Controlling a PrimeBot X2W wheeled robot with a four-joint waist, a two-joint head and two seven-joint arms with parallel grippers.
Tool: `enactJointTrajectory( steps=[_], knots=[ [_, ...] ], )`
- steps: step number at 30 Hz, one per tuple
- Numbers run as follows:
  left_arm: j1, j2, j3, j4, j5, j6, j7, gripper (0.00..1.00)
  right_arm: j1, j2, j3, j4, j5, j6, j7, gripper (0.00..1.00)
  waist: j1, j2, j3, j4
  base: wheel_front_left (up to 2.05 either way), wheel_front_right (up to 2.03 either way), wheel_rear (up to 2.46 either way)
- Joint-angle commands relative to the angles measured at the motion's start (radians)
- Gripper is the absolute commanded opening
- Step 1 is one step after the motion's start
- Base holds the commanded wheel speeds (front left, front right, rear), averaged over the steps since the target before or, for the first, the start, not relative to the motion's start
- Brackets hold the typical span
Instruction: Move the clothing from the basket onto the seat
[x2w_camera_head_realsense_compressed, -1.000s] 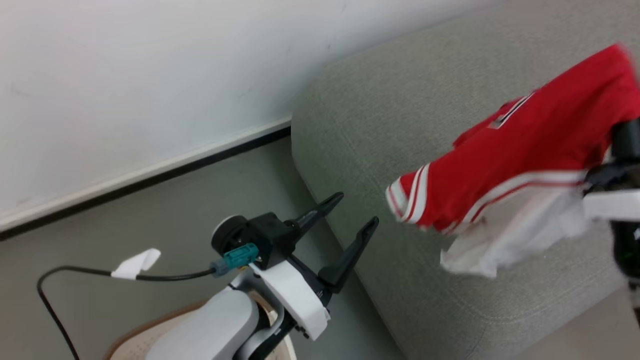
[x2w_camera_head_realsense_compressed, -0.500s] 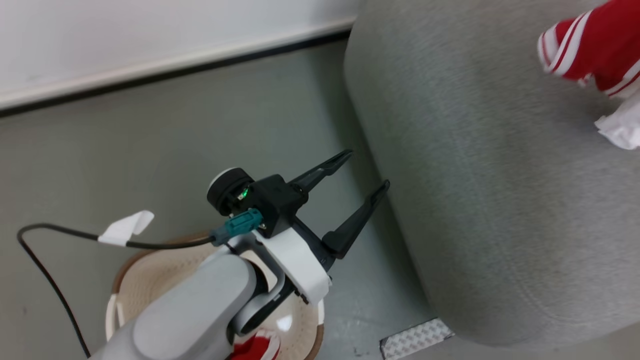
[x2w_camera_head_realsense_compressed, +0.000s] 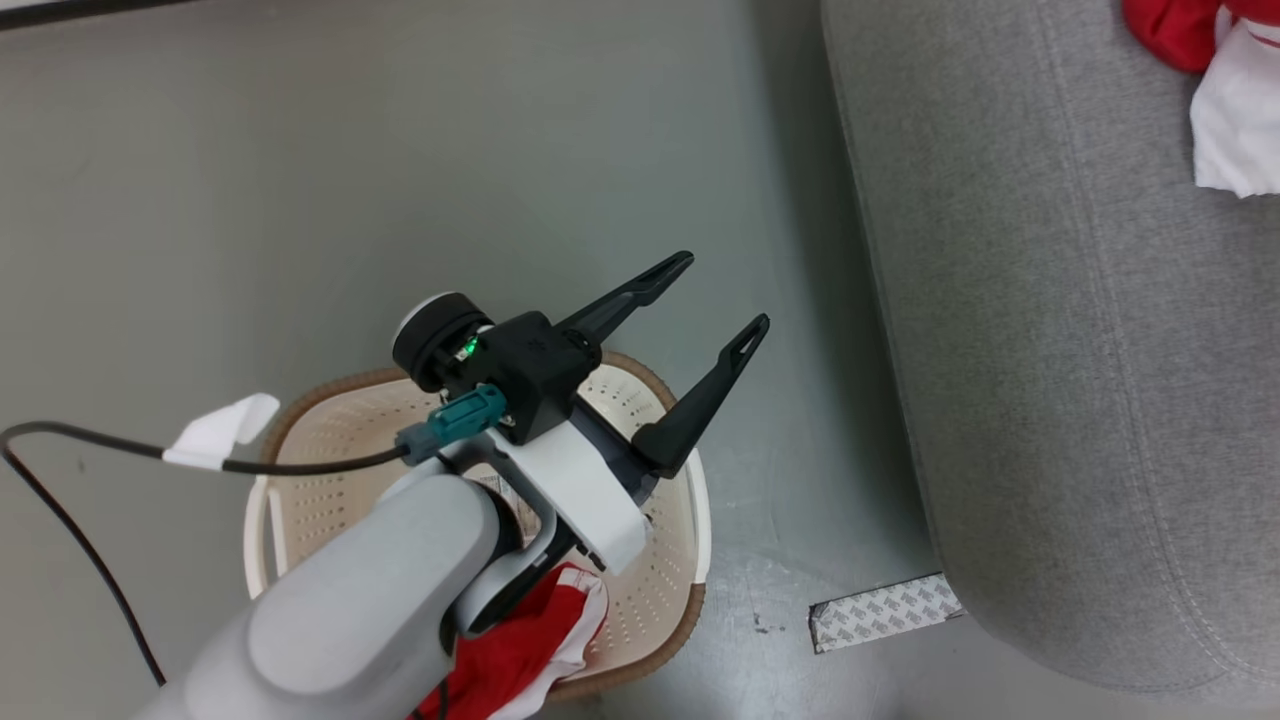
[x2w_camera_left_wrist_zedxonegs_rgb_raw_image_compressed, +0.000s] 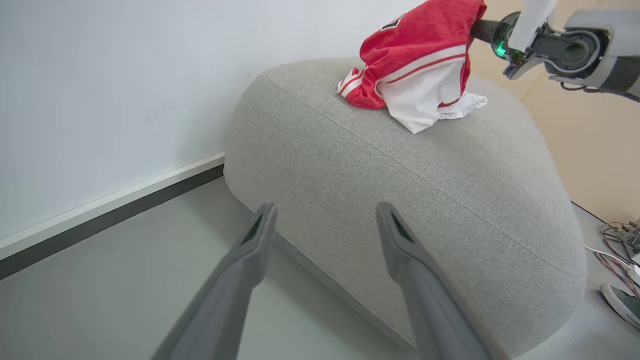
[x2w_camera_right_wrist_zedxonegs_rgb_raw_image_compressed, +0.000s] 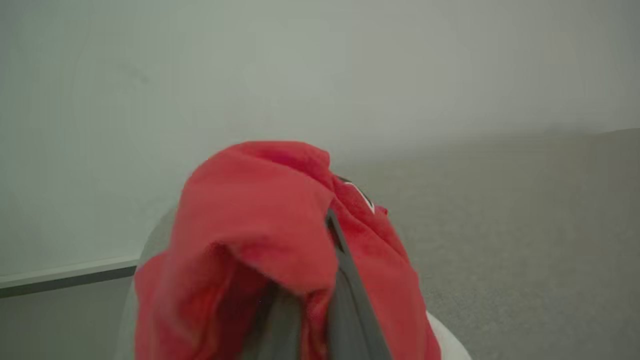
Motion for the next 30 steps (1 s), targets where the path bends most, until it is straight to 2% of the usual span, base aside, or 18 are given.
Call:
enactJointTrajectory(
  steps=[1,8,10,11,12,13,22,30],
  knots=[
    [-0.007,0.003,0.002,0.005,0.009,0.001,-0.013,1.0,0.019,-0.003,0.023,0.026,0.004,-0.002,0.04,0.0,-0.0003,0.0,0.005,0.004,0.0,0.0,0.0],
    [0.002,0.007,0.007,0.021,-0.012,0.005,-0.018,1.0,0.023,-0.003,0.111,0.117,0.05,-0.002,0.258,0.0,-0.0003,0.0,-0.015,-0.005,0.0,0.0,0.0],
    [0.007,0.005,0.007,0.024,-0.013,0.007,-0.019,1.0,0.014,-0.012,0.128,0.123,0.056,-0.002,0.289,0.0,-0.0003,0.0,-0.025,-0.008,0.0,0.0,0.0],
    [0.009,0.004,0.008,0.026,-0.016,0.007,-0.023,1.0,0.008,-0.015,0.133,0.126,0.057,-0.002,0.293,0.34,-0.0003,0.0,-0.031,-0.009,0.0,0.0,0.0],
    [0.012,0.003,0.008,0.029,-0.018,0.007,-0.025,1.0,0.005,-0.017,0.14,0.129,0.057,-0.002,0.298,0.6,-0.0003,0.0,-0.039,-0.01,0.0,0.0,0.0],
    [0.015,0.002,0.008,0.032,-0.021,0.008,-0.027,1.0,0.004,-0.018,0.146,0.131,0.058,-0.002,0.301,1.0,-0.0003,0.0,-0.048,-0.012,0.0,0.0,0.0],
    [0.071,-0.002,0.02,0.073,-0.057,0.017,-0.074,1.0,0.04,-0.036,0.198,0.148,0.044,-0.002,0.319,1.0,-0.0003,0.0,-0.189,-0.024,0.0,0.0,0.0],
    [0.166,0.004,0.046,0.105,-0.111,0.042,-0.108,1.0,0.107,-0.074,0.252,0.067,0.065,-0.002,0.343,1.0,-0.0003,0.0,-0.377,-0.024,0.0,0.0,0.0]
  ],
)
